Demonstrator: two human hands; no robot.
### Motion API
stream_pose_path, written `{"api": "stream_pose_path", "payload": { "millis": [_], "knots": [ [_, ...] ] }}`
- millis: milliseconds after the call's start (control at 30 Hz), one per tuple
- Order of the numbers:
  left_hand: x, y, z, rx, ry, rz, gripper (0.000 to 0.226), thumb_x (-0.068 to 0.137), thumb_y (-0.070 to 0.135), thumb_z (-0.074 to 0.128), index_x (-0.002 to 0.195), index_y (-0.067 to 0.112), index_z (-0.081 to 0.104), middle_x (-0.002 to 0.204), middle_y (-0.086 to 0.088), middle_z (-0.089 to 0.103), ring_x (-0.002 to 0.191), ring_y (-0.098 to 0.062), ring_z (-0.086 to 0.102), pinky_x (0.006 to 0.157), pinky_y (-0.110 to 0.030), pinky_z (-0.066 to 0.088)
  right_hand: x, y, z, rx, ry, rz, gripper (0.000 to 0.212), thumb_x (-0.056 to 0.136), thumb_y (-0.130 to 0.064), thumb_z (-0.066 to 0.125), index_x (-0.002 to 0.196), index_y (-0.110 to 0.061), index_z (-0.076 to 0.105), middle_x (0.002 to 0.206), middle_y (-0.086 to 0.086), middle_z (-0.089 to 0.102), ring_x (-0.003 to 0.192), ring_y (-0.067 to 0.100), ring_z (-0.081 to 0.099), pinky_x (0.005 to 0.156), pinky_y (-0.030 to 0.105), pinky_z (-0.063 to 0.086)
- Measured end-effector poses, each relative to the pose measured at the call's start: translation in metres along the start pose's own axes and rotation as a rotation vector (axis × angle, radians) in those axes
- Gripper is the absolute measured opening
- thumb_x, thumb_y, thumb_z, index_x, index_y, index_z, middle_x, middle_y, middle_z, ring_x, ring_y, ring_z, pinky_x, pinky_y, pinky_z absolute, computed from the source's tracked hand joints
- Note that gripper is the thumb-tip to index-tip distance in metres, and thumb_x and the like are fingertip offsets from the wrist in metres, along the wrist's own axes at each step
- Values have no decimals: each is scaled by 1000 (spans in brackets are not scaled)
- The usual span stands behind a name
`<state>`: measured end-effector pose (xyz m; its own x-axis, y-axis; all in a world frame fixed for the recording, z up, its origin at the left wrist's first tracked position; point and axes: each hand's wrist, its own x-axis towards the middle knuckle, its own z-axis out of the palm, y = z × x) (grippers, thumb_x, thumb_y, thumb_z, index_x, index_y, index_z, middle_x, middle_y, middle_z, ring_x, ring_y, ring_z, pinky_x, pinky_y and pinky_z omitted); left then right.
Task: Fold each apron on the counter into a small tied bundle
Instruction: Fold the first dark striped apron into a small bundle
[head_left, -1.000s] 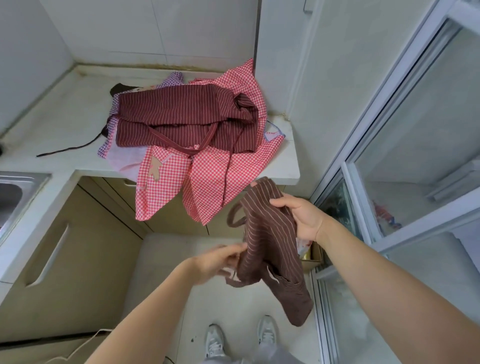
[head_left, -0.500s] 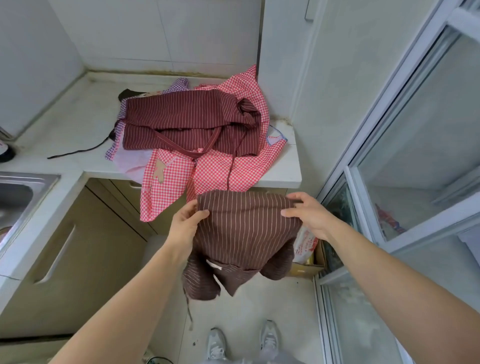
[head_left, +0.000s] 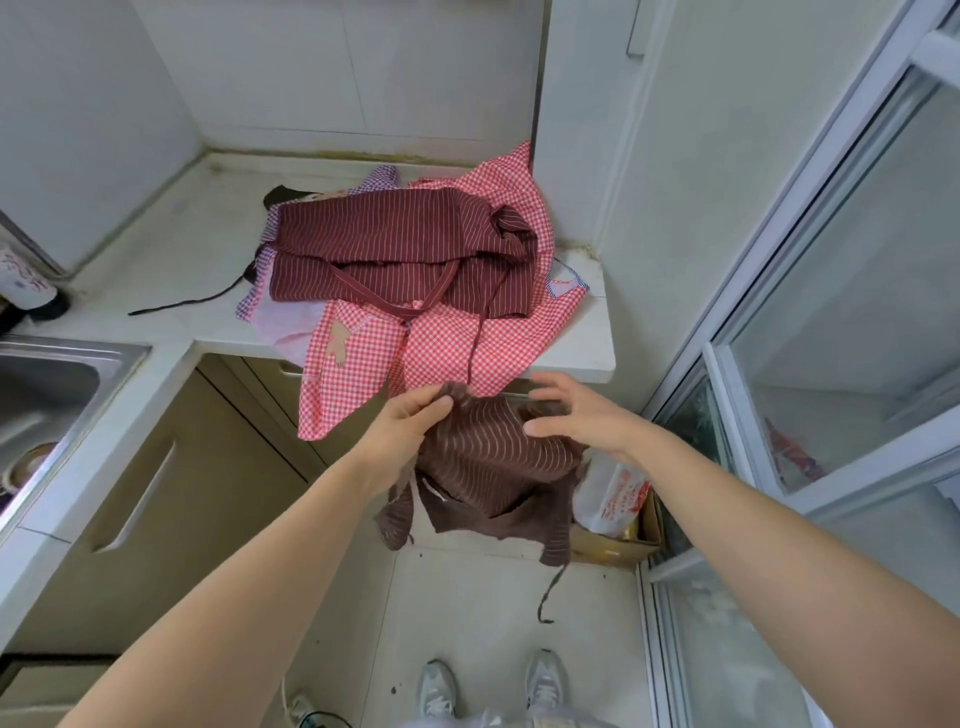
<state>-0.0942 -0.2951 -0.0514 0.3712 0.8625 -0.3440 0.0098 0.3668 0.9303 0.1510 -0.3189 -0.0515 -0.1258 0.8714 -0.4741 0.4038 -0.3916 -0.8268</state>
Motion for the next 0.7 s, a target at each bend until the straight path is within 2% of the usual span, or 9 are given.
{"api": "stream_pose_path", "payload": {
  "millis": [100,167,267,333,400,500,567,633,700],
  "knots": [
    [2,8,11,-42,-120,40,29,101,10,47,124,2,61,106,-16,70,90,-22,69,75,-26,56,6,-9,19,-90,-184,-35,77,86,-10,73,146,-33,32,121,7,60,100,18,60,93,38,50],
    [2,14,9,-44,-108,66,28,101,9,47,124,1,61,100,-12,71,86,-18,70,71,-23,55,9,-3,24,-173,-188,-6,66,85,-2,69,141,-25,43,102,9,65,84,17,60,83,35,51],
    [-2,17,-5,-14,31,87,25,101,9,47,119,4,64,92,-4,72,79,-11,69,64,-18,53,7,15,14,-237,59,43,45,86,5,58,129,-9,60,93,1,64,77,13,58,73,25,48],
    [-2,12,-20,14,196,69,24,102,10,47,115,5,66,91,-5,71,78,-14,67,62,-19,55,6,26,1,-174,293,59,43,85,6,59,125,-10,63,107,3,63,85,13,61,77,26,50],
    [-4,9,-30,69,287,35,23,102,12,47,109,2,67,92,-8,71,77,-16,66,61,-18,56,8,31,-13,-119,391,90,50,84,1,67,130,-14,58,125,8,59,104,19,60,88,32,51],
    [-6,5,-34,172,313,24,25,102,12,48,105,-4,66,91,-11,69,71,-13,66,60,-18,55,10,30,-24,-267,218,271,53,81,-10,77,130,-6,56,130,10,59,109,21,59,98,37,50],
    [-9,0,-35,179,326,-7,24,101,11,49,101,-3,68,91,-10,71,78,-20,66,64,-20,56,1,25,-19,-374,-7,409,35,85,-13,74,116,1,64,114,17,68,82,16,62,80,31,56],
    [-15,-10,-36,241,324,-66,23,101,12,50,92,3,70,91,-9,72,86,-27,67,79,-30,57,-10,27,-8,-293,-88,473,12,90,-10,69,100,-7,64,87,12,68,61,11,55,58,22,49],
    [-24,-17,-37,305,339,-141,24,100,11,52,81,10,67,85,-2,69,81,-19,64,86,-34,51,-10,37,-4,-192,-5,411,6,93,-13,64,96,-15,60,84,5,60,70,11,56,62,21,46]
  ]
}}
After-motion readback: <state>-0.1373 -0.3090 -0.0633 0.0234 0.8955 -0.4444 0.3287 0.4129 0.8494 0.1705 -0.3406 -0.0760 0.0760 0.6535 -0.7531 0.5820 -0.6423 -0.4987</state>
